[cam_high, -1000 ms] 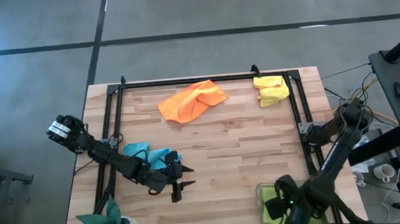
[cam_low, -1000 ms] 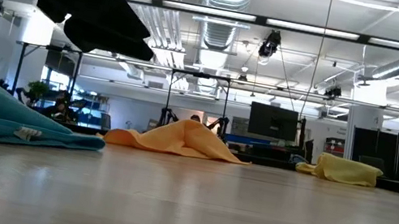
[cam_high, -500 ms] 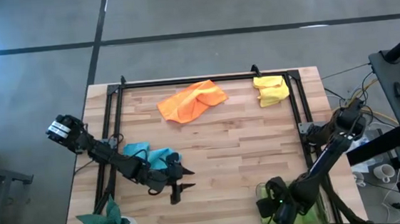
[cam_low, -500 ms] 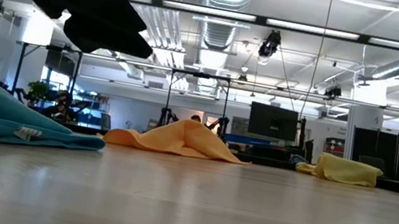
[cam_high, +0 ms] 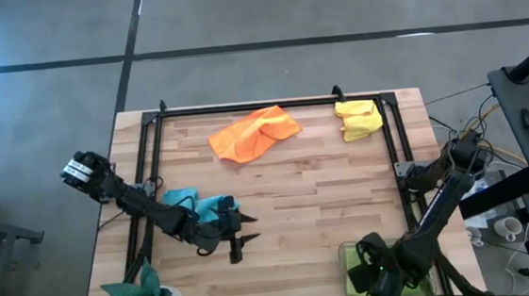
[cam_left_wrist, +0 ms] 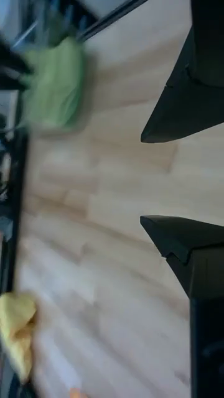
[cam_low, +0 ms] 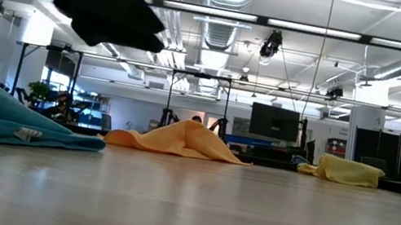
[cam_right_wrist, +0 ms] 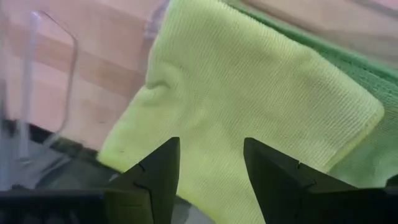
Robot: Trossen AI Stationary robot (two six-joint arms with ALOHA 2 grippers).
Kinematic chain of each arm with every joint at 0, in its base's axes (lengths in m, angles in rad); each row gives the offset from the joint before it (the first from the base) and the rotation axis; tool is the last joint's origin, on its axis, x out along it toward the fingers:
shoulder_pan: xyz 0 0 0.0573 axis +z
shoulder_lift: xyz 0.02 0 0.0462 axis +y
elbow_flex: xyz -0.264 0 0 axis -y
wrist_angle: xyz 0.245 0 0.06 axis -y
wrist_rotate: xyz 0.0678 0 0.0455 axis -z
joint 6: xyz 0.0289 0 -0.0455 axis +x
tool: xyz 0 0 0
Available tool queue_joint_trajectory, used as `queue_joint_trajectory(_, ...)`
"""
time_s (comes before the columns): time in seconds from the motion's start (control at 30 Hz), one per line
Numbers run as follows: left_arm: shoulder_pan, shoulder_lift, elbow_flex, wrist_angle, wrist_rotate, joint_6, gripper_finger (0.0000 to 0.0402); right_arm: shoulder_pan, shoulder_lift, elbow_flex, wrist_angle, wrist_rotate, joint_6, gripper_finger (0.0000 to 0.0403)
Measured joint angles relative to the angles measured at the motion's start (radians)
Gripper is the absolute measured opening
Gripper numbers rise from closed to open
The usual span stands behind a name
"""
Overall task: Fold microfiber towels
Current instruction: Fold the blue microfiber towel
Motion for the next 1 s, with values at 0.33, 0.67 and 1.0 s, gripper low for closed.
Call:
queue_joint_trajectory(0.33, 0.0, 0.0, -0.002, 0.17, 0.129, 0.043, 0.0187, -0.012, -0.047, 0.096, -0.219, 0.053, -0.209, 0.0168)
queue_joint_trajectory(0.67, 0.002, 0.028, -0.017, 0.289, 0.128, 0.128, 0.0187, -0.13, -0.148, 0.24, -0.331, 0.199, -0.352, 0.017)
queue_joint_trajectory(1.0, 0.014, -0.297, -0.191, 0.278, -0.101, 0.129, 0.0187, -0.532, -0.146, 0.199, -0.252, 0.448, -1.011, 0.0203)
